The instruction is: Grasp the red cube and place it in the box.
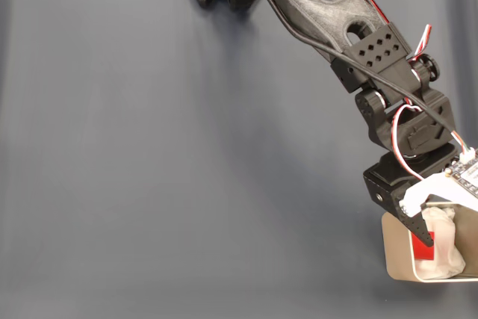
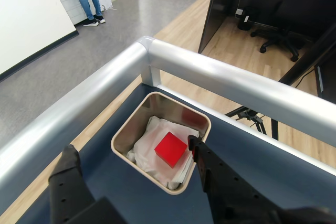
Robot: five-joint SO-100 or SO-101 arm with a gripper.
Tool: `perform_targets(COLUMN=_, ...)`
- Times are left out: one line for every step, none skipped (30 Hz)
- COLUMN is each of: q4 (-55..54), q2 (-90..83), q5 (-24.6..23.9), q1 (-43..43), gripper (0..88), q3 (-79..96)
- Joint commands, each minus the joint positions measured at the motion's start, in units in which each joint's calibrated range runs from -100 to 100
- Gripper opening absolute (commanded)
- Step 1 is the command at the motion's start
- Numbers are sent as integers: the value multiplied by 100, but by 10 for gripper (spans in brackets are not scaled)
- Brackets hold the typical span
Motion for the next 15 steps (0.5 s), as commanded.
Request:
perform_targets(q4=-126, q2=-200, q5=59, q1=18, gripper=467, q3=-319)
perform_targets(q4=-135, q2=-200, q5=59, q1=18, gripper=467, q3=-319)
perform_targets(q4=-143, q2=-209, q5=59, q1=18, gripper=467, q3=-319)
perform_targets(q4=-151, q2=-209, q5=59, q1=18, gripper=467, q3=-319)
perform_targets(q4=-159, q2=-217, q5=54, q1=18, gripper=463, q3=-319)
perform_targets(q4=-167, q2=-226, q5=49, q1=18, gripper=453, q3=-319)
perform_targets(q4=-167, q2=-226, q5=54, q1=26, gripper=431, q3=-319)
perform_targets(q4=-167, q2=-235, q5=63, q1=40, gripper=389, q3=-319)
perform_targets(q4=-167, q2=-261, q5=68, q1=61, gripper=323, q3=-310)
perform_targets(q4=-167, q2=-287, q5=49, q1=82, gripper=243, q3=-300)
perform_targets(q4=-167, q2=-330, q5=54, q1=125, gripper=146, q3=-273)
perform_targets(q4=-167, q2=-382, q5=73, q1=175, gripper=59, q3=-227)
perform_targets(q4=-167, q2=-443, q5=83, q1=246, gripper=3, q3=-173)
perform_targets(q4=-167, q2=-529, q5=83, q1=338, gripper=0, q3=-100)
perform_targets(q4=-167, q2=-616, q5=83, q1=430, gripper=0, q3=-36)
